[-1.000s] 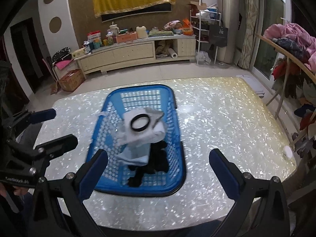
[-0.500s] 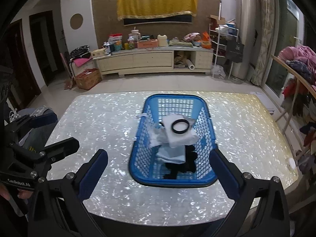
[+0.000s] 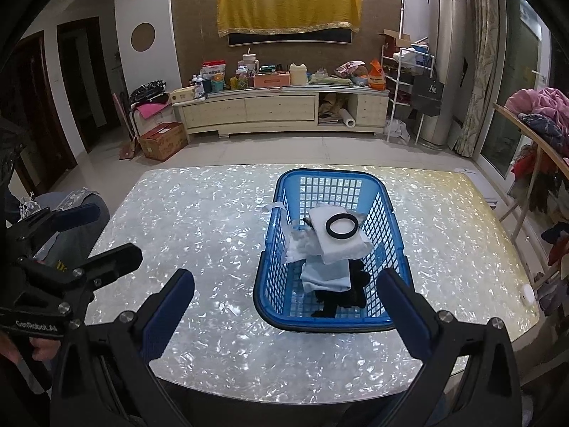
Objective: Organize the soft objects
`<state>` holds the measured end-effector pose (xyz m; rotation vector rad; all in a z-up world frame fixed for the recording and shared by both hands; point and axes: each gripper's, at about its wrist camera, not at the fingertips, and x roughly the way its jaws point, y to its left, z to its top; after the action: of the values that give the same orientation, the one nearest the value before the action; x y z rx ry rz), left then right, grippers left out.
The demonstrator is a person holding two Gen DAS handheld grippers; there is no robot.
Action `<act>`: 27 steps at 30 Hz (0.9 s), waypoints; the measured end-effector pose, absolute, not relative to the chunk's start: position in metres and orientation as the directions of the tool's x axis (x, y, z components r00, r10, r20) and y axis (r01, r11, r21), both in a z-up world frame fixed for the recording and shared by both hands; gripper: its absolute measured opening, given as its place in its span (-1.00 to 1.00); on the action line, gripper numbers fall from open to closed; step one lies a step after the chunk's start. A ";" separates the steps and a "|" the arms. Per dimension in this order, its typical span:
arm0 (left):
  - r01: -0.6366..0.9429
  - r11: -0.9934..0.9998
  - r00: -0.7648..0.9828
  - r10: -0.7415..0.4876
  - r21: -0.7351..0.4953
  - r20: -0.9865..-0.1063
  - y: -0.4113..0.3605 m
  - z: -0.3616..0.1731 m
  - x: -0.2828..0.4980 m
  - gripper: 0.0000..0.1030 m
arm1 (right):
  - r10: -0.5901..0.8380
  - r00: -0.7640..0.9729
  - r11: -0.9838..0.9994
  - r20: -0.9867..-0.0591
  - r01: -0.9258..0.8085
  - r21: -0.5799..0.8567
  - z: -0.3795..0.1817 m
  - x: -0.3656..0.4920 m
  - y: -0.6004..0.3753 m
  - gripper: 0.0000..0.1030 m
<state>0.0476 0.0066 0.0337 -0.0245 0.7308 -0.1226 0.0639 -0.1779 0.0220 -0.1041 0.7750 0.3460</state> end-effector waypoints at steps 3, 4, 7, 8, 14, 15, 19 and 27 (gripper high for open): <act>0.092 0.994 0.745 -0.106 -0.057 -0.659 0.006 0.034 0.047 0.99 | 0.272 0.658 0.936 -0.703 -0.351 0.034 0.021 0.063 -0.177 0.99; 0.092 0.994 0.746 -0.106 -0.056 -0.657 0.007 0.035 0.046 0.99 | 0.274 0.657 0.935 -0.702 -0.353 0.034 0.021 0.063 -0.177 0.99; 0.095 0.994 0.750 -0.111 -0.060 -0.652 0.007 0.037 0.045 0.99 | 0.276 0.660 0.935 -0.699 -0.354 0.035 0.022 0.062 -0.178 0.99; 0.096 0.994 0.752 -0.112 -0.059 -0.650 0.006 0.038 0.044 0.99 | 0.276 0.661 0.935 -0.698 -0.353 0.035 0.022 0.062 -0.178 0.99; 0.097 0.994 0.754 -0.106 -0.049 -0.648 0.005 0.039 0.041 0.99 | 0.282 0.660 0.934 -0.696 -0.355 0.041 0.022 0.061 -0.178 0.99; 0.095 0.994 0.755 -0.103 -0.048 -0.648 0.005 0.039 0.041 0.99 | 0.284 0.659 0.933 -0.697 -0.358 0.043 0.022 0.061 -0.178 0.99; 0.094 0.994 0.754 -0.107 -0.055 -0.649 0.005 0.039 0.040 0.99 | 0.286 0.659 0.932 -0.696 -0.360 0.042 0.023 0.060 -0.178 0.99; 0.097 0.994 0.754 -0.107 -0.051 -0.648 0.005 0.040 0.039 0.99 | 0.288 0.661 0.932 -0.693 -0.359 0.044 0.023 0.059 -0.180 0.99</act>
<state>0.0386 0.0050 0.0399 -0.0149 0.7078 -0.1112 0.0591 -0.1802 0.0234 -0.0994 0.7655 0.3667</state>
